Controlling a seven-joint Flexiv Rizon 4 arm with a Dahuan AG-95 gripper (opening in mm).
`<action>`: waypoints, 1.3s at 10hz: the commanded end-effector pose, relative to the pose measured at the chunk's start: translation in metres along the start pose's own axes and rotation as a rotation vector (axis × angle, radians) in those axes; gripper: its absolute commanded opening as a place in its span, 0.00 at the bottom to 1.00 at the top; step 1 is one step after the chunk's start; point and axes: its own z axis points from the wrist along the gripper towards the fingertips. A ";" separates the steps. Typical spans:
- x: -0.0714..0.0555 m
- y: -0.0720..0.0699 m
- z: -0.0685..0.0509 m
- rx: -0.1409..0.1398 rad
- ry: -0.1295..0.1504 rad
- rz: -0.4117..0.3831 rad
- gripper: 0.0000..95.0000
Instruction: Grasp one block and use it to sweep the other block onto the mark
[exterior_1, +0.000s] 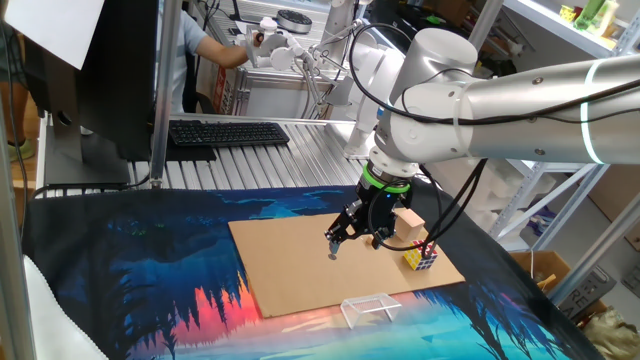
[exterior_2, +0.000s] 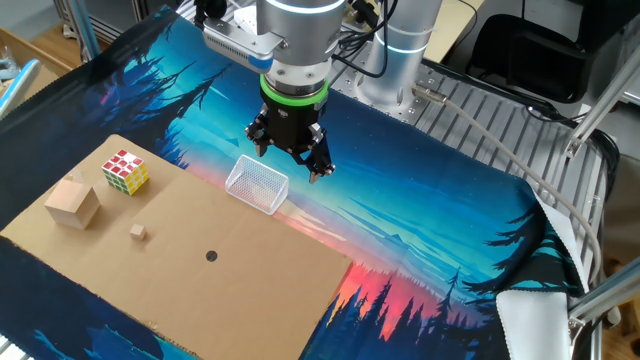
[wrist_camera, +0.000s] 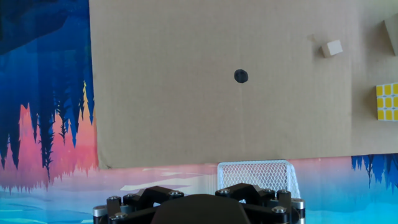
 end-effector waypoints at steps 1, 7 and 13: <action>0.000 0.000 0.000 0.168 -0.066 0.170 0.00; 0.000 0.000 0.000 0.163 -0.066 0.175 0.00; -0.003 -0.003 0.000 0.152 -0.069 0.193 0.00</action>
